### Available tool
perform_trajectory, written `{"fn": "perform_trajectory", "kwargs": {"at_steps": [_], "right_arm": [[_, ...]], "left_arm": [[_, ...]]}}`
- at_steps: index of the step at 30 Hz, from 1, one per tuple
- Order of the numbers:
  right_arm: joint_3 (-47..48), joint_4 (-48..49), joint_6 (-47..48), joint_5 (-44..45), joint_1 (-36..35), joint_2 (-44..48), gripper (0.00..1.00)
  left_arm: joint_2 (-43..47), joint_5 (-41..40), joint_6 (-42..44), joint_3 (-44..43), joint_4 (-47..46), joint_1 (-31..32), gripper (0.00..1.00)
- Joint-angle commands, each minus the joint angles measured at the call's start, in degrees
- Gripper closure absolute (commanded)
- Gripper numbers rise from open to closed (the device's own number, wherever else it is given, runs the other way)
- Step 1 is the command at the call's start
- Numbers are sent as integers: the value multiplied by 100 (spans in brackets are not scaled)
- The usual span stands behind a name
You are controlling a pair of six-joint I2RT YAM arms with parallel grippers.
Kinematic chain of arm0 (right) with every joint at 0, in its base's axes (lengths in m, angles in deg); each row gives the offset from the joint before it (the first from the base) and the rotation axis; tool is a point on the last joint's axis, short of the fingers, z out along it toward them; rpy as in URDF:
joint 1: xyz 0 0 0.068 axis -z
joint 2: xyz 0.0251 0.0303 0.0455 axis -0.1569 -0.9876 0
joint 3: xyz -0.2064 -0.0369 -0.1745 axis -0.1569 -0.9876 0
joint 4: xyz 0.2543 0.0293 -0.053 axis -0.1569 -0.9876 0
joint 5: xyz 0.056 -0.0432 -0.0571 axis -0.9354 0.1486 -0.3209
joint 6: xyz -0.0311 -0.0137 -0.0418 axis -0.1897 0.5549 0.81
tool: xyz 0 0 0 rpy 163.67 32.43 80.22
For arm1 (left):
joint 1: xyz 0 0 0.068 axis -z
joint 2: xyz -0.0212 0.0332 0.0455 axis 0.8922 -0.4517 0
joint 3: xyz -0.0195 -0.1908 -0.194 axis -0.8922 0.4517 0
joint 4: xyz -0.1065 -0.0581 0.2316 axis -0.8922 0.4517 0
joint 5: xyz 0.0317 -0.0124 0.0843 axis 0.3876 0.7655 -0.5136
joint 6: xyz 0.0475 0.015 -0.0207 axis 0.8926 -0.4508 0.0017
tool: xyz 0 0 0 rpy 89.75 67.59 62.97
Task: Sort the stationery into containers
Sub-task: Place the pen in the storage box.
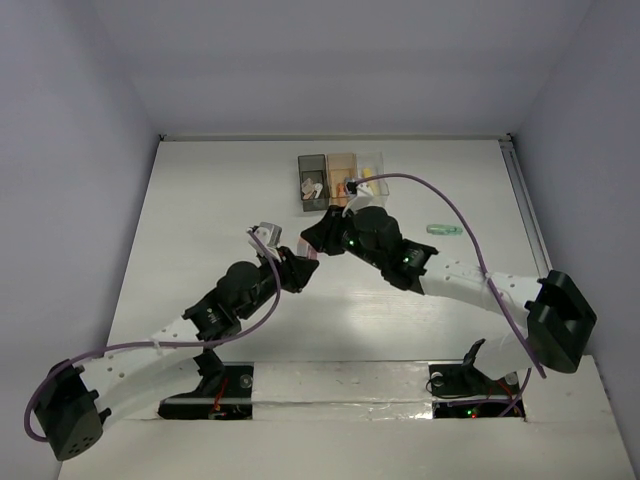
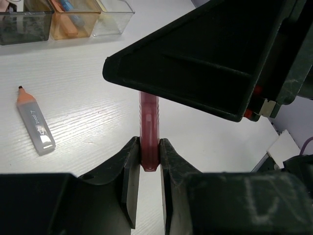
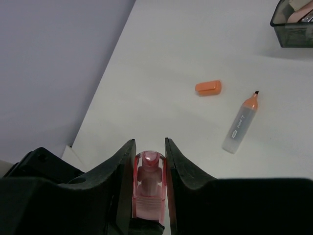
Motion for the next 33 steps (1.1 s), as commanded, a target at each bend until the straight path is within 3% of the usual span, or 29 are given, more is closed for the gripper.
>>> {"fn": "perform_trajectory", "kwargs": {"at_steps": [1,4,5,8,14,22,23,33], "right_arm": [[179,-437,134,-130,-21,-154,100],[320,-332,151,-235,243,-312,100],[408,-288,151,-279,322,-347,100],[662,-182,160,-402,673,-575,100],[1041,46,116,-754,1340,-971,100],[2303,-436,923,-939,2290,-1953,100],[2524,-698,1073,-878,2343,-2095,100],[5440,-2298,2339,-570,2704,-4229,100]], "left_arm": [[316,-453,83,-365,-762,-83,83],[421,-444,82,-303,-613,-83,68],[456,-435,74,-294,-569,-83,58],[597,-426,56,-224,-376,-83,45],[939,-452,21,-92,142,-83,29],[1379,-856,74,268,486,-83,18],[1388,-883,100,364,434,-83,1],[1257,-1024,144,602,249,-83,1]]}}
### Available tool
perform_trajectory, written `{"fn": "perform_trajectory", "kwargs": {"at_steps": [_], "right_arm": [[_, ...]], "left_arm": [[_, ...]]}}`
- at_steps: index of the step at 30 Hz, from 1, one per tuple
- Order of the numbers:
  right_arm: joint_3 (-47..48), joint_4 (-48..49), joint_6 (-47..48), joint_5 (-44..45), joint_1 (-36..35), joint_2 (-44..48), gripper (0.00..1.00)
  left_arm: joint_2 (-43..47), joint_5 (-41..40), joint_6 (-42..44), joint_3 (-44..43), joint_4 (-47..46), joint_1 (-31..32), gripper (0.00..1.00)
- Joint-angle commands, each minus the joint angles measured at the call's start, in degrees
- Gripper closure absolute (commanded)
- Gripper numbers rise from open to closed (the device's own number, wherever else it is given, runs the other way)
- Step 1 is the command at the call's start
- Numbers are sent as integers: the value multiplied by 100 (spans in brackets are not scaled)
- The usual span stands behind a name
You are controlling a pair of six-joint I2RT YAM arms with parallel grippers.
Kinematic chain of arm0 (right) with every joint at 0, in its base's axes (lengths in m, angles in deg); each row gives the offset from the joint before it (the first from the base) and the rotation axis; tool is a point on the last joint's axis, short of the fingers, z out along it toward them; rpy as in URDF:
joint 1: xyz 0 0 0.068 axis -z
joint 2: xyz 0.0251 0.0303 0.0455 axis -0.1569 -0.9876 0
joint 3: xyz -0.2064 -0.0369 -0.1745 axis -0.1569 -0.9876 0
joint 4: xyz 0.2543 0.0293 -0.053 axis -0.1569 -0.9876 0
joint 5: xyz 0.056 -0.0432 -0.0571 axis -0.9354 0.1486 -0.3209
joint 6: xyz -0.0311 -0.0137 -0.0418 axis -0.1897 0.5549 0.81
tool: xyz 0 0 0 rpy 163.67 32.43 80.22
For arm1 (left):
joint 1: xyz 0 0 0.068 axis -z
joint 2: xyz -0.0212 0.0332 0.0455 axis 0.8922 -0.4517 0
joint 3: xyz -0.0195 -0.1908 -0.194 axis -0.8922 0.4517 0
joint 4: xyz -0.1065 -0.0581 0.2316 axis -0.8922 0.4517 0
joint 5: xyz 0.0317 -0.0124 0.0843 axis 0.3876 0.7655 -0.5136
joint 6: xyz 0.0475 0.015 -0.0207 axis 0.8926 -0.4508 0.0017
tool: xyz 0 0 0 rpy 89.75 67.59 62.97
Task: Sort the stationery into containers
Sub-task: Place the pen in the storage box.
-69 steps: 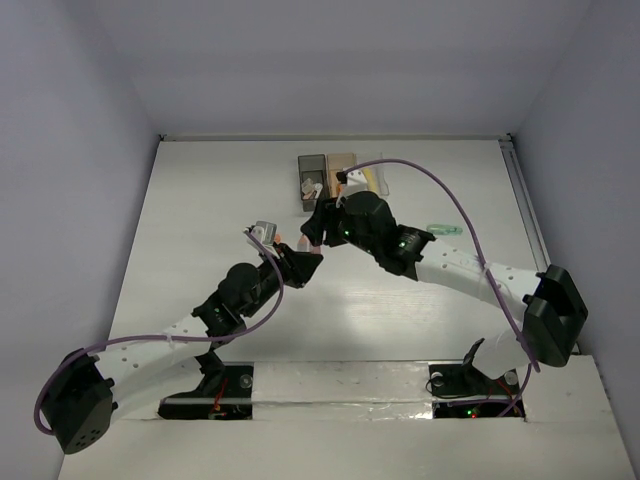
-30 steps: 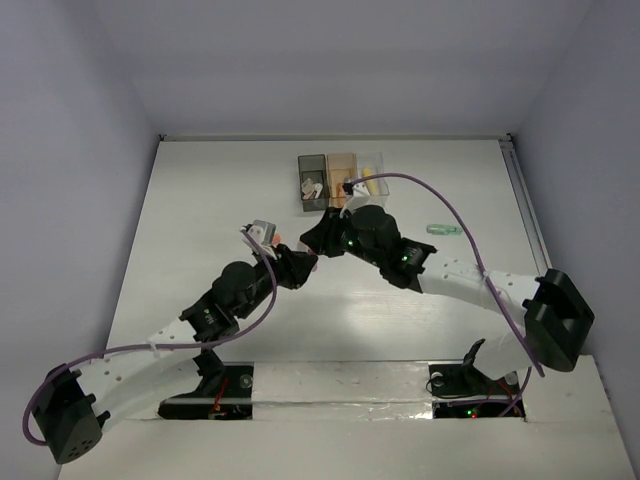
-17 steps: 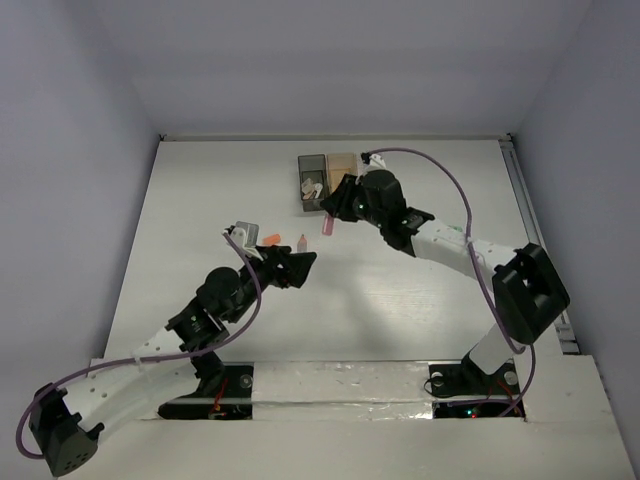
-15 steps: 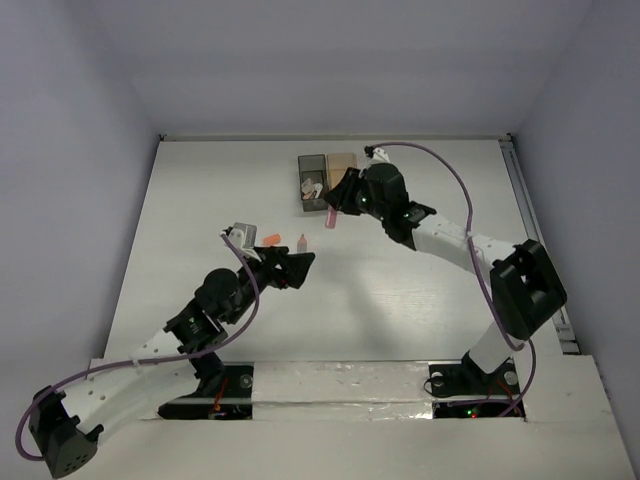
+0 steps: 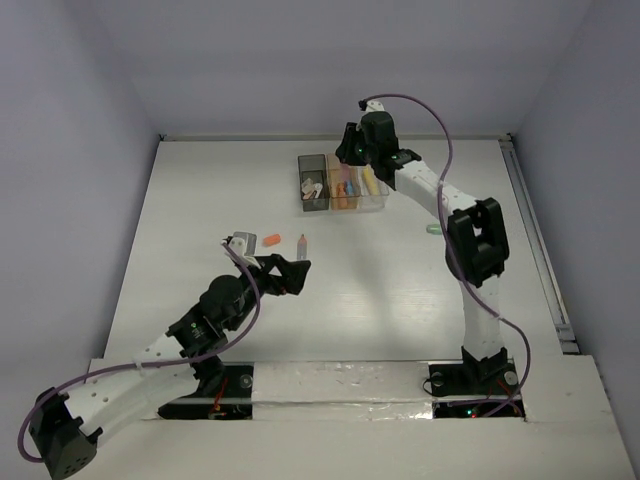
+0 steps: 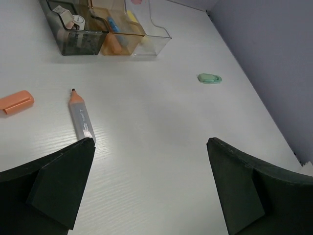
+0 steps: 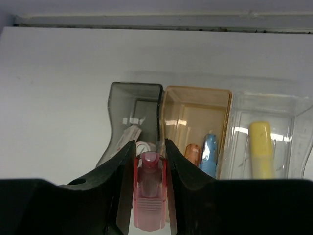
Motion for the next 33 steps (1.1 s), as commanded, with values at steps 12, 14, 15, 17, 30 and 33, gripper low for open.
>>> {"fn": "perform_trajectory", "kwargs": {"at_steps": [12,14,15,17,30,33], "right_arm": [[2173,-1241,530,-85,141,-1412,25],[2121,-1250,530,-190,141,-1254,19],[2068,-1241,530,-217,141,-1175,18],[1693,-1127,556,-261,141,-816,17],[-2475,553,20,-1043,-376,2025,93],[-2555,1,274,-640,-912,1920,100]], "left_arm": [[-217,-211,-82,133,-246,-30,1],[-349,-246,-152,63,-149,-30,1],[-515,-264,-178,-25,-70,-30,1],[-692,-299,-214,-87,-17,-30,1],[-1098,-501,-600,-325,273,-30,10],[-834,-545,-662,-316,510,-30,10]]}}
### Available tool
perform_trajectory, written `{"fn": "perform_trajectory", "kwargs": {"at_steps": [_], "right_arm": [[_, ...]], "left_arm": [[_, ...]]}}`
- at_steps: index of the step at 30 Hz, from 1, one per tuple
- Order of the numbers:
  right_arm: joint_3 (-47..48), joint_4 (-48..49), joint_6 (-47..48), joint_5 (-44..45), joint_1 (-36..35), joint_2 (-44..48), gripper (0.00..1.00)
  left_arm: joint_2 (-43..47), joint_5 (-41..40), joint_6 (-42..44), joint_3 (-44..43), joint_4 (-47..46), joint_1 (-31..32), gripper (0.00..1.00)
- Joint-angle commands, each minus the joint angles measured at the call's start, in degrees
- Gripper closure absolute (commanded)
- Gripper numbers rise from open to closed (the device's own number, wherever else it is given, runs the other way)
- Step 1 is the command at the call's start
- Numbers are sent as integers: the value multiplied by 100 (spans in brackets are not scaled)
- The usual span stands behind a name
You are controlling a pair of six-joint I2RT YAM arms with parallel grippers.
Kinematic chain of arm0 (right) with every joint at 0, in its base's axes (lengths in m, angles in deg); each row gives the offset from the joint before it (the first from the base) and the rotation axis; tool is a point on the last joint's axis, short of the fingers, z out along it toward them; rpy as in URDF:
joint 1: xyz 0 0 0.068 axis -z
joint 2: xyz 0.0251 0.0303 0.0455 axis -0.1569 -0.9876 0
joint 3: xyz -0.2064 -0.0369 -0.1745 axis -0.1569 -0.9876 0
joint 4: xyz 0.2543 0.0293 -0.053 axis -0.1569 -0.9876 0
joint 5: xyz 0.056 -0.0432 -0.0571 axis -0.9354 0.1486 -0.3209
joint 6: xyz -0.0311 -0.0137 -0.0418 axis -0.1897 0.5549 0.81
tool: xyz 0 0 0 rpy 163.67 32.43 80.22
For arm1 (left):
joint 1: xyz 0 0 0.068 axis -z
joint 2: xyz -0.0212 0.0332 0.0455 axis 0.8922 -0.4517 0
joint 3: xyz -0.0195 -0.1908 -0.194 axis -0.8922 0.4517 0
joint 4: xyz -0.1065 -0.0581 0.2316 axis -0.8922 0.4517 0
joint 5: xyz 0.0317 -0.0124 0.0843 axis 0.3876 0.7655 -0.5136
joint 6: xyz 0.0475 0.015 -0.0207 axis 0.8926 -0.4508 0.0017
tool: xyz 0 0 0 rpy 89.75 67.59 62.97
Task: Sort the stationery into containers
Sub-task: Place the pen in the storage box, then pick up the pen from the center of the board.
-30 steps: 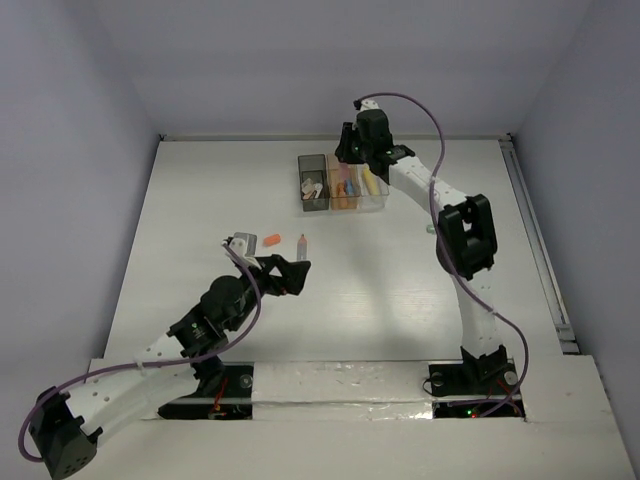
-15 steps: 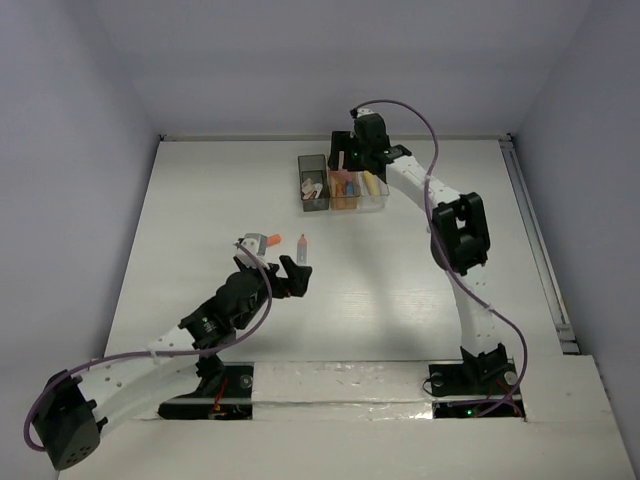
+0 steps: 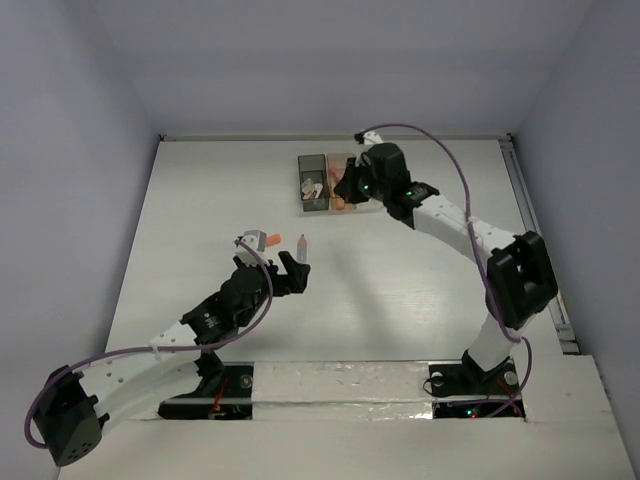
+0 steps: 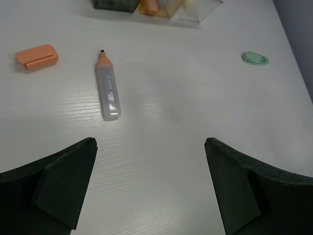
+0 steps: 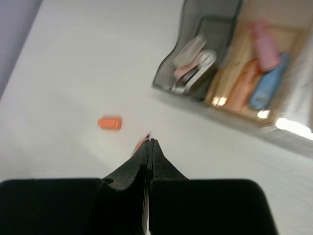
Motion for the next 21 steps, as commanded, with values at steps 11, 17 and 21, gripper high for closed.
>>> {"fn": "perform_trajectory", "kwargs": {"at_steps": [11,17,21], "right_arm": [[253,-1128,179,836,-1550,-995,34],[860,-1418,109,862,-1744,-1777,31],[1088,-1497,65,1108,-1806,-2068,31]], "left_arm": [[1709,-216,-436,121,583,-30,1],[1833,-189,-471,94,847,-30,1],[2052,-154,-507,208,882,-30,1]]}}
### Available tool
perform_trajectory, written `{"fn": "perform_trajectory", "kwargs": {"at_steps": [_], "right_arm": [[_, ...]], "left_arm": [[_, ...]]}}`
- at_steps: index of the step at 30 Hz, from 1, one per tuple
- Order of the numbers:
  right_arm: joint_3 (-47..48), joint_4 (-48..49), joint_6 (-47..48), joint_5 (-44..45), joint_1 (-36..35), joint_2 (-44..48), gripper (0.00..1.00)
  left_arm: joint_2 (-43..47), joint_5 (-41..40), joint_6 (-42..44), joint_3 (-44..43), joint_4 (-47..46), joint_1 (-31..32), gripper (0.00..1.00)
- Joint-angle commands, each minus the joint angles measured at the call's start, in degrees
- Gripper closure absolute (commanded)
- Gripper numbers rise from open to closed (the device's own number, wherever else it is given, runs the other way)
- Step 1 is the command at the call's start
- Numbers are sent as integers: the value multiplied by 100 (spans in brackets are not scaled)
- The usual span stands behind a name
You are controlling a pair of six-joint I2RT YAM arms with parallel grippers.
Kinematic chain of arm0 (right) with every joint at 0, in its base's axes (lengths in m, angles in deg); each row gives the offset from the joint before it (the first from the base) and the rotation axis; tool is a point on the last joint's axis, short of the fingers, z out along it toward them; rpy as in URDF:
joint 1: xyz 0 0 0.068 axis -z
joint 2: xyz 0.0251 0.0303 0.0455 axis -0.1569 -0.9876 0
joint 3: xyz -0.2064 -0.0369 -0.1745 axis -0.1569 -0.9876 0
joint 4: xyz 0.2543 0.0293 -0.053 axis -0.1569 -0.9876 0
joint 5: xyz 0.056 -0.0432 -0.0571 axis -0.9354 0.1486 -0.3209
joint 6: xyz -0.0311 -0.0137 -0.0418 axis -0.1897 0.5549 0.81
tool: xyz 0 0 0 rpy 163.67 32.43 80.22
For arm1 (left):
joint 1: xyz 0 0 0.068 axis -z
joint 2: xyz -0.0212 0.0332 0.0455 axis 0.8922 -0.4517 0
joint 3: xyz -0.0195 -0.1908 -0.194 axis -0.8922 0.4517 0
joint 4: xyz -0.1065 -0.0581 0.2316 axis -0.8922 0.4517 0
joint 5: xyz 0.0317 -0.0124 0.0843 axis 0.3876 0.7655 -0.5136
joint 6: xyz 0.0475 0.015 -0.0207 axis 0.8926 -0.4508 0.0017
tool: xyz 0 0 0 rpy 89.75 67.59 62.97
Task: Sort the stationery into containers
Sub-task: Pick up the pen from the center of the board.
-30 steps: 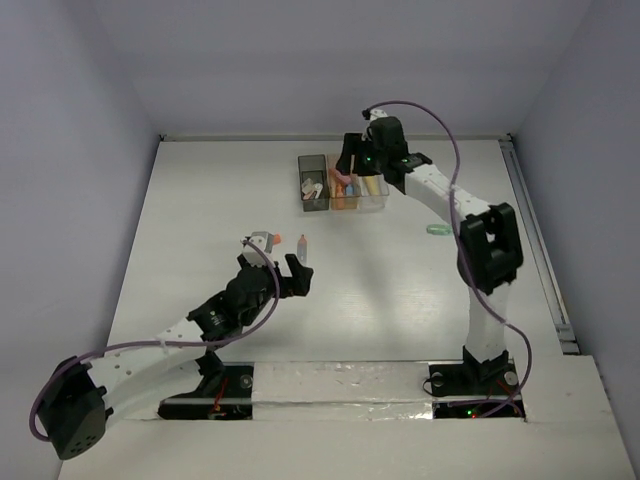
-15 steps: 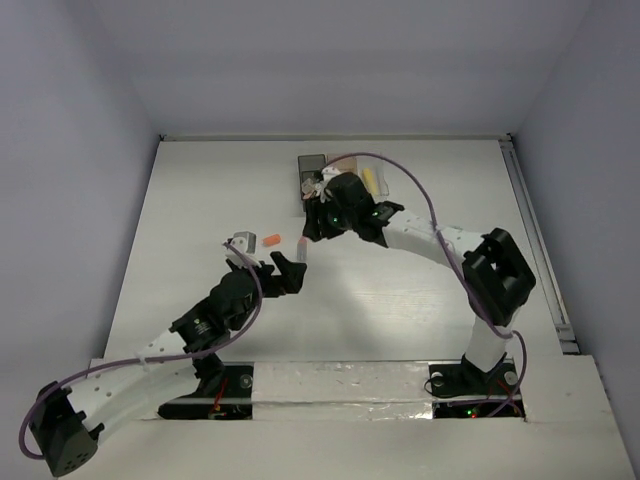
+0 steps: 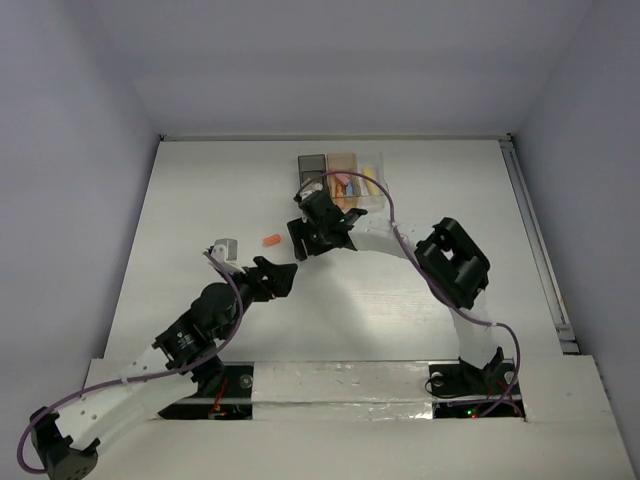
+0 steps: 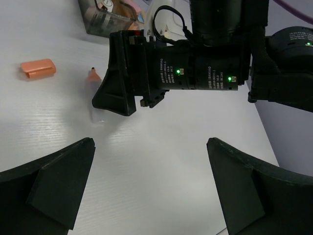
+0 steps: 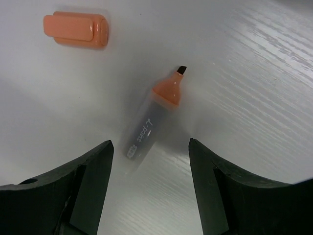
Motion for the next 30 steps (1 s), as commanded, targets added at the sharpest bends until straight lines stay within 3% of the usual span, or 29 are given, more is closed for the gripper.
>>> {"fn": "perform_trajectory", "kwargs": {"at_steps": [1,7,15,19,20,25,30], "right_arm": [[411,-96,-86,280,-107,-127,31],[674,-166,-148,420,-160,-435,32],[885,-324,-130,684,-213,-681,45],[991,-430,-86,860,-213,-778,54],[1009,-448,-86,886,-213,-795,64],[1000,-404,-156,922,-213,-769,84],[562,288,-279,825,-213,-217,89]], "left_arm": [[247,-25,-59,117,17,-30,1],[344,1,-76,205,61,-30,1],[371,133,-129,380,-27,-30,2],[309,212,-208,477,-115,-30,4],[292,238,-225,495,-141,-30,5],[20,361,-261,565,-405,-30,11],[-271,388,-270,592,-712,-30,17]]}}
